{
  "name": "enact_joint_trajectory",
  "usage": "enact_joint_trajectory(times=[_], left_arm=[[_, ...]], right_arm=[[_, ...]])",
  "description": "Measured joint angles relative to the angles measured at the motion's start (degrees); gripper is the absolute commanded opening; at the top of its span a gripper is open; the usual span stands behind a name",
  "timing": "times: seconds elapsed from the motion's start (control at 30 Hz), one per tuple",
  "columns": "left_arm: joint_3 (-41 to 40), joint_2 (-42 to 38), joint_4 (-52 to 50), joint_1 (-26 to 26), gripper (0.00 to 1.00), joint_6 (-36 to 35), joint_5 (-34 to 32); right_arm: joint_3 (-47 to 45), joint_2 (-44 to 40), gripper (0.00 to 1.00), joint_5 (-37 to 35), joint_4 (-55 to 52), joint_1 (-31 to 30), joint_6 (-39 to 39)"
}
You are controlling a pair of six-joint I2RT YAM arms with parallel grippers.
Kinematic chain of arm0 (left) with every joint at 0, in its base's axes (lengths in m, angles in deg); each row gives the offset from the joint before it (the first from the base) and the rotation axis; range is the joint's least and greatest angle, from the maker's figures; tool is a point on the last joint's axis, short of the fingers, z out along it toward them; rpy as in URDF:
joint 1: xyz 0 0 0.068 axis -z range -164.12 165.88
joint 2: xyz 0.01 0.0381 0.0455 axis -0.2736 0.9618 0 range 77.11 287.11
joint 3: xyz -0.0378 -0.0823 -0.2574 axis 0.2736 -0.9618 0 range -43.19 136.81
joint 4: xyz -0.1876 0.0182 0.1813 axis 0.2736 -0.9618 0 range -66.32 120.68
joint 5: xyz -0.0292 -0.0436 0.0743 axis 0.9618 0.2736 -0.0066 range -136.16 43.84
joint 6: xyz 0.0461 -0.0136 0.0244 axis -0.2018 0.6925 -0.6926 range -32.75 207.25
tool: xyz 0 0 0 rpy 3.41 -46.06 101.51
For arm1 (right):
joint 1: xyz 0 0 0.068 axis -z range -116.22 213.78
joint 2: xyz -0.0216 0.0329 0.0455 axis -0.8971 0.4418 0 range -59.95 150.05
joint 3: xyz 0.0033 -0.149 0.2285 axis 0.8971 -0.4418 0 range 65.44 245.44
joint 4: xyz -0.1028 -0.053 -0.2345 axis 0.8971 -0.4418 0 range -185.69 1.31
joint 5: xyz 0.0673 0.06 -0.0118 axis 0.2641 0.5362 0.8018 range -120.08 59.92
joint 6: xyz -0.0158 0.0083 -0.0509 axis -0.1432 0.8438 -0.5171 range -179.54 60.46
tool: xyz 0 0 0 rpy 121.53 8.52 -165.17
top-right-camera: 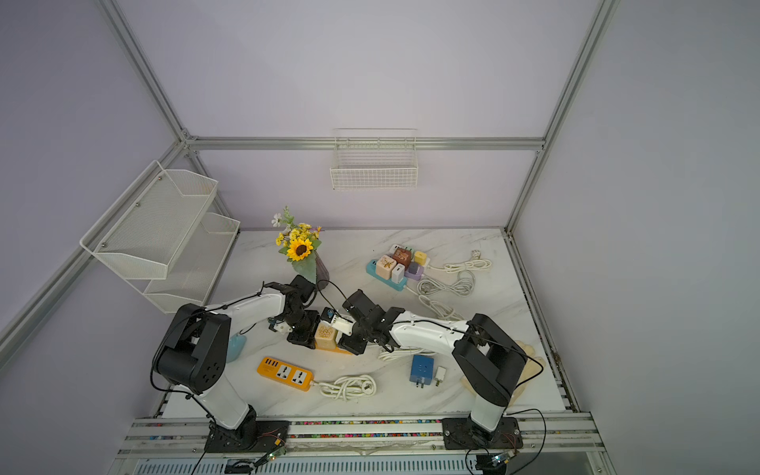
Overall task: Pull the plug off the socket
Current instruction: Remove the plug from the socket, then move the socket to the center of the board, then place the plug at the center of the board.
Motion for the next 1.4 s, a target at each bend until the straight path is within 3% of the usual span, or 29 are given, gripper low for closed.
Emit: enact_joint_trajectory(times=[0.53, 0.77, 0.97, 1.17, 1.4], left_arm=[[0.0, 0.1, 0.6, 0.9, 0.0, -0.8, -1.9], [-0.8, -0.8, 1.6, 0.6, 0.0, -0.6, -2.1], [-2.1, -2.2, 4.3, -3.3, 0.0, -2.5, -3.2], [-3.9, -3.7, 6.7, -6.1, 0.0, -4.1, -3.4], [-5.6, -5.2, 8.4, -6.9, 0.0, -5.2, -3.4]], right_arm=[[6.3, -5.0, 0.26, 2.4, -4.5, 0.3, 2.2], [5.4, -7.7, 0.27, -0.1, -4.9, 0.3, 6.8], [4.5, -16.3, 0.26, -5.3, -10.4, 0.3, 16.0], [3.5, -24.0, 0.24, -9.2, -24.4, 0.3, 30.1], [1.2, -25.4, 0.26, -8.5, -41.6, 0.3, 45.9]])
